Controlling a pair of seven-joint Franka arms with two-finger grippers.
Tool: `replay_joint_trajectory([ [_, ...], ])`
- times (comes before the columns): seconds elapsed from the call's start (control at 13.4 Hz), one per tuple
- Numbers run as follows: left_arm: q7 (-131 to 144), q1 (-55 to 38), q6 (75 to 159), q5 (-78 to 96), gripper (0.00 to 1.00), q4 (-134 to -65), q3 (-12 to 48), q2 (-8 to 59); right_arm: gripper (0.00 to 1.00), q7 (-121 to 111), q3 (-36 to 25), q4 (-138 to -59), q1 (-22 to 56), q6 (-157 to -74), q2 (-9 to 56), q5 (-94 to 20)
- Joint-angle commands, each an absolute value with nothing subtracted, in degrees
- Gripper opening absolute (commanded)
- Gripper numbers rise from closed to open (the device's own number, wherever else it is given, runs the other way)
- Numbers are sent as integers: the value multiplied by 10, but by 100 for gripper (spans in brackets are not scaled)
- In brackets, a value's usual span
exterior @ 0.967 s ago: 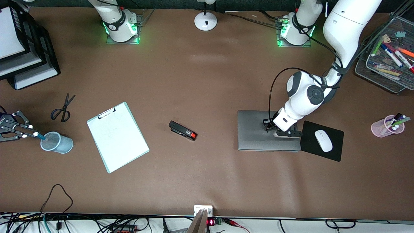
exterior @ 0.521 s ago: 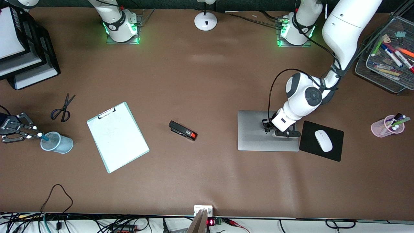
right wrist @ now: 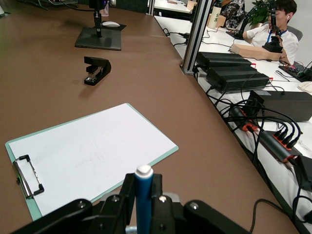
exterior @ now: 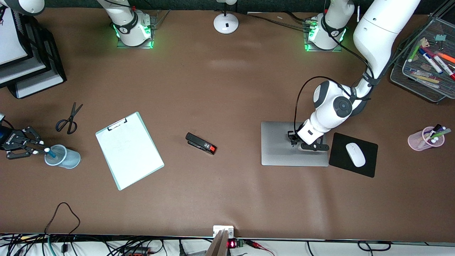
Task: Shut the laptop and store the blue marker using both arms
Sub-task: 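Press the lid shut with the left gripper while the right gripper lowers the marker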
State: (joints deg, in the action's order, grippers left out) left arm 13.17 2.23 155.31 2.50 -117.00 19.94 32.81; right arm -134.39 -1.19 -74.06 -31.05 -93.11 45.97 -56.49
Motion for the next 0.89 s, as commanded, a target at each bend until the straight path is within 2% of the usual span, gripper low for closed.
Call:
replay_joint_trajectory([
  [0.0,128,22,1556,16,6,-1158,200,338,1,-1364,-4,-701,-327,-925,494,-578],
  [0.22,129,26,1542,15,5,-1158,200,309,1,-1365,-4,-686,-328,-927,511,-578],
  [0.6,120,32,1385,16,5,-1152,201,216,1,-1365,-7,-685,-331,-928,529,-568],
  [0.74,107,33,1314,15,13,-1151,200,179,1,-1364,-7,-684,-332,-931,539,-550],
  [0.82,95,38,1282,16,24,-1149,199,164,1,-1364,-7,-684,-332,-933,540,-546],
])
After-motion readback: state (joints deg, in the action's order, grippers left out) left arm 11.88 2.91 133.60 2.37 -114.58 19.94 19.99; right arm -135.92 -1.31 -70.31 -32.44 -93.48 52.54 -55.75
